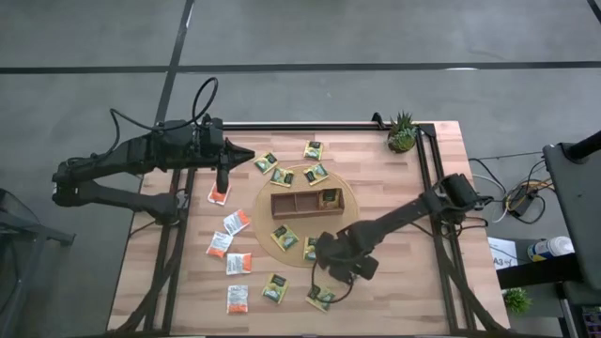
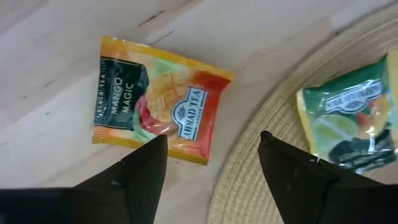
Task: Pick & Place Tea
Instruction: Put the orange tea bag into the right section of the wooden organizer
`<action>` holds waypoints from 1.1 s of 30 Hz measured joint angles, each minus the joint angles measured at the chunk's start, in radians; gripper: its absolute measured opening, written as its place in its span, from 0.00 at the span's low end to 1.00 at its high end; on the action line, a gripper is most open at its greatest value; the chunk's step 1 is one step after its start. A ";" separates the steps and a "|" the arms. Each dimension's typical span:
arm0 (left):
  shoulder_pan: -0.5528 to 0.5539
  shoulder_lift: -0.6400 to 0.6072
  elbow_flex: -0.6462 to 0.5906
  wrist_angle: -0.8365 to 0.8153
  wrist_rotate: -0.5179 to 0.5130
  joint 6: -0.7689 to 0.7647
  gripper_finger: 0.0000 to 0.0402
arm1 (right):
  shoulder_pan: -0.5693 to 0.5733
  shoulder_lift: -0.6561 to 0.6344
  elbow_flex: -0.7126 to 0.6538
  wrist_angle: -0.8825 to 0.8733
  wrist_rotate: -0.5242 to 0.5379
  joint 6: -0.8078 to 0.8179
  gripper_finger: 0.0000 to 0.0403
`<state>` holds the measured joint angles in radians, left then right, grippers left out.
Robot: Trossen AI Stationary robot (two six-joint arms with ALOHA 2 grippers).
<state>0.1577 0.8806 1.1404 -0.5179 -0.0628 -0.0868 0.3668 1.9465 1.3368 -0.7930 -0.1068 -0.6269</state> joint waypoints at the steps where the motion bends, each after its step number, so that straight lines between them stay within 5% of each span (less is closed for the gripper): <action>1: 0.000 0.000 0.000 0.000 0.000 0.000 0.06 | -0.002 0.000 -0.004 0.000 -0.009 0.000 0.60; 26: 0.000 0.000 0.000 0.000 -0.017 0.005 0.06 | 0.008 0.066 -0.019 0.092 -0.026 0.100 0.55; 29: 0.000 0.000 0.000 0.000 -0.020 0.006 0.06 | 0.008 0.067 -0.019 0.089 -0.025 0.098 0.44; 33: 0.000 0.000 0.000 0.000 -0.034 0.008 0.06 | 0.013 0.067 -0.019 0.086 -0.026 0.092 0.16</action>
<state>0.1577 0.8810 1.1404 -0.5182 -0.0971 -0.0789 0.3796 2.0132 1.3182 -0.7065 -0.1327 -0.5349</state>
